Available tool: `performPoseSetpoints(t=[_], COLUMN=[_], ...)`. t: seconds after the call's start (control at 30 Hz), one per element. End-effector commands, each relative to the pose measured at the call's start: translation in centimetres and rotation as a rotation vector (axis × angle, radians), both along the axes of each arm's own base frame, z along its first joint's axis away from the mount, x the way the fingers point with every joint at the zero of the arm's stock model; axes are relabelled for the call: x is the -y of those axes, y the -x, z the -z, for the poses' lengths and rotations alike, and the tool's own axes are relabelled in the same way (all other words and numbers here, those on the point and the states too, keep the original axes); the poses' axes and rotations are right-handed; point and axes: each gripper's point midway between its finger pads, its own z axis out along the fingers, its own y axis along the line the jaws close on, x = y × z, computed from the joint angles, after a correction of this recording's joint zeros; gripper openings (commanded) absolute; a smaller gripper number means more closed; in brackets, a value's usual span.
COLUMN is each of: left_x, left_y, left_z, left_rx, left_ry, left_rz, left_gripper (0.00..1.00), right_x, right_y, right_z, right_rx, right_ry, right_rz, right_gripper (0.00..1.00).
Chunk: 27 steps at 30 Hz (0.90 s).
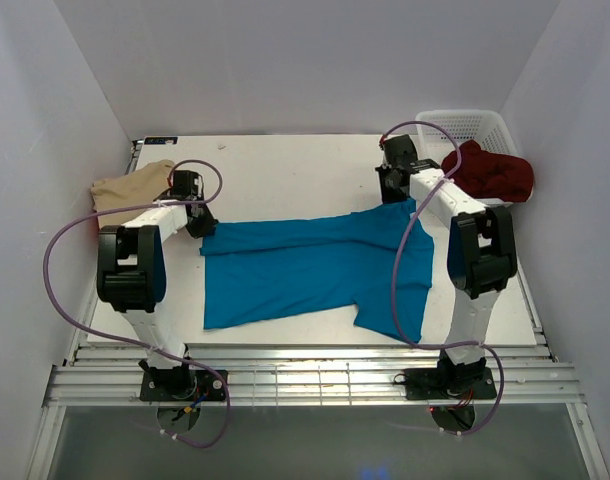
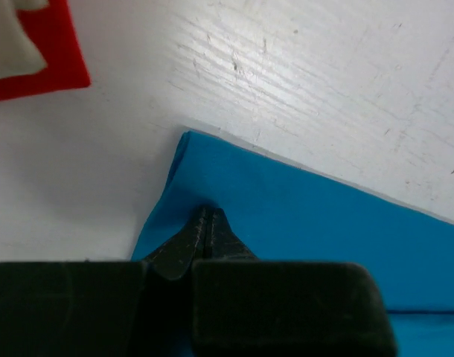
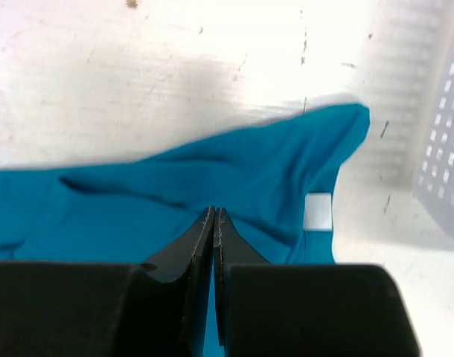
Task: Fold and stack the t-shirts
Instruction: Fold the flattened tshirt in 1/3 of the way
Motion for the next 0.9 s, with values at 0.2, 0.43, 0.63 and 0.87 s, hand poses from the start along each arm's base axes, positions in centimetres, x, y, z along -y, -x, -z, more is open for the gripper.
performPoseSetpoints(t=[0.2,0.43,0.63,0.87], left_x=[1.3,1.0,-0.5,-1.4], left_y=[-2.3,-2.4,-2.0,-2.8], left_z=[0.1,1.5,2.8,3.9], left_rx=[0.039,0.006,-0.045,-0.076], left_ry=[0.067,0.056,-0.020,-0.061], left_rz=[0.009,0.001,-0.042,-0.065], left_gripper=[0.02,0.02,0.01,0.01], right_x=[1.1,1.3,0.8,0.1], right_y=[-4.8,-5.0,-5.9,-8.6], right_z=[2.7,6.7,9.2,10.3], right_rx=[-0.002,-0.097,-0.142,-0.144], right_ry=[-0.017,-0.032,-0.059,-0.124], right_rz=[0.036,0.047,0.067,0.110], right_gripper=[0.08,0.08,0.08,0.08])
